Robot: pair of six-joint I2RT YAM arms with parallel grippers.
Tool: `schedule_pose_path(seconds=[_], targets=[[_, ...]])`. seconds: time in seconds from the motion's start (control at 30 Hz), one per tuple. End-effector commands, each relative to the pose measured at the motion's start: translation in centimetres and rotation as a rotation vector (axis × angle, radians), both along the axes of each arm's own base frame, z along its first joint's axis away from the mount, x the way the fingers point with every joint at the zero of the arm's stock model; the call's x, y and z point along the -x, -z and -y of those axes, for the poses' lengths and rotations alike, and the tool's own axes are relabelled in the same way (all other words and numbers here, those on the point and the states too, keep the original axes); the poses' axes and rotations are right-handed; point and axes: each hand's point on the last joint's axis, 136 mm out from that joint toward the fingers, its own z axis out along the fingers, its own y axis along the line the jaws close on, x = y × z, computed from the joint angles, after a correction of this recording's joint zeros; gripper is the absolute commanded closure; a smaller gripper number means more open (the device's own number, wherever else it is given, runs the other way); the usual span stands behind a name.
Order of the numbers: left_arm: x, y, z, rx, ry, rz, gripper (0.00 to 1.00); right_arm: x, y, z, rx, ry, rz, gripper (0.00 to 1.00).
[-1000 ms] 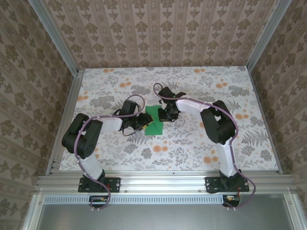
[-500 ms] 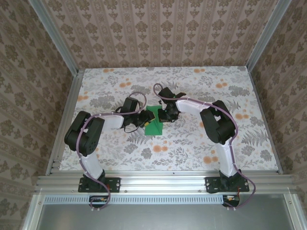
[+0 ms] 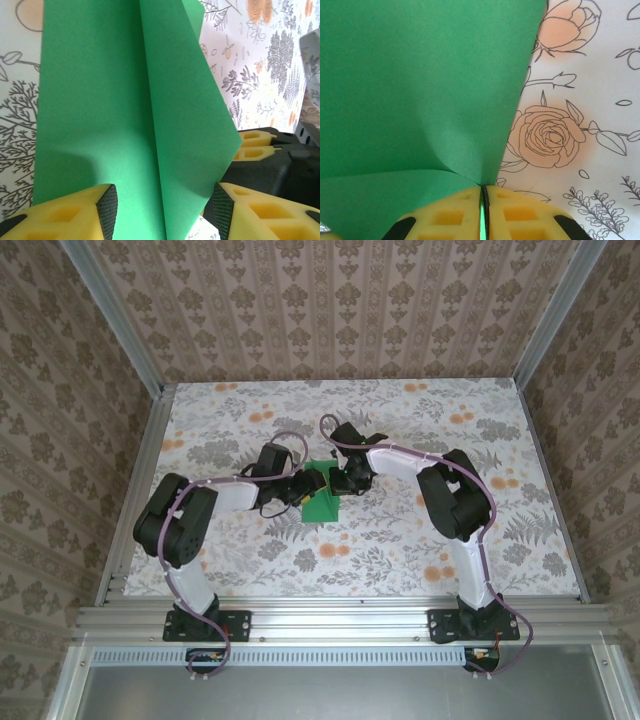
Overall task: Fold a paper plane with a square sheet of paper (pick it up from the middle)
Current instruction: Turn over the paper at the center of the table.
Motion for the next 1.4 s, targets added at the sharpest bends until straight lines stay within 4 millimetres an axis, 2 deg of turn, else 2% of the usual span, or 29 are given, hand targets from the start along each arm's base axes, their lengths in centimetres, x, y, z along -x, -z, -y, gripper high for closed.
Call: schedule_pose_path(seconds=[0.0,0.1,0.3,0.4,0.67,0.9,1.07,1.17,1.27,1.37], targets=[[-0.4,-1.5,-0.2,0.000,-0.001,0.087,0.46,0.9,1.6,0.3,0.014,0.011,-0.055,0.88],[-0.4,-1.5,-0.3,-0.001,-0.007,0.091,0.49,1.0,1.6,0.4,0.014,0.010,-0.056,0.88],[-0.4,-1.4,-0.2,-0.004,0.002,0.093,0.47,0.9,1.8,0.5,0.017,0.012,-0.057,0.88],[-0.3,-0.7,-0.2,-0.018,0.012,0.070,0.48,0.9,1.8,0.4,0.016,0.011,-0.057,0.88],[-0.7,0.3,0.3,-0.031,0.021,0.044,0.63,0.9,1.6,0.3,0.009,0.010,-0.058,0.87],[-0.7,1.0,0.0,-0.068,0.025,0.035,0.77,0.6,0.7,-0.2,-0.016,0.014,-0.044,0.78],[-0.9,1.0,-0.3,-0.096,0.027,0.049,0.89,-0.1,-1.5,-0.4,-0.058,0.038,0.001,0.65],[-1.1,0.3,-0.7,-0.126,0.027,0.080,0.94,-1.0,-4.1,0.3,-0.090,0.082,0.067,0.54],[-1.2,-1.2,-1.8,-0.194,0.035,0.122,0.96,-1.8,-6.7,2.0,-0.106,0.143,0.149,0.42],[-0.9,-3.1,-3.7,-0.315,0.047,0.157,0.96,-2.0,-8.7,4.1,-0.101,0.200,0.233,0.32]])
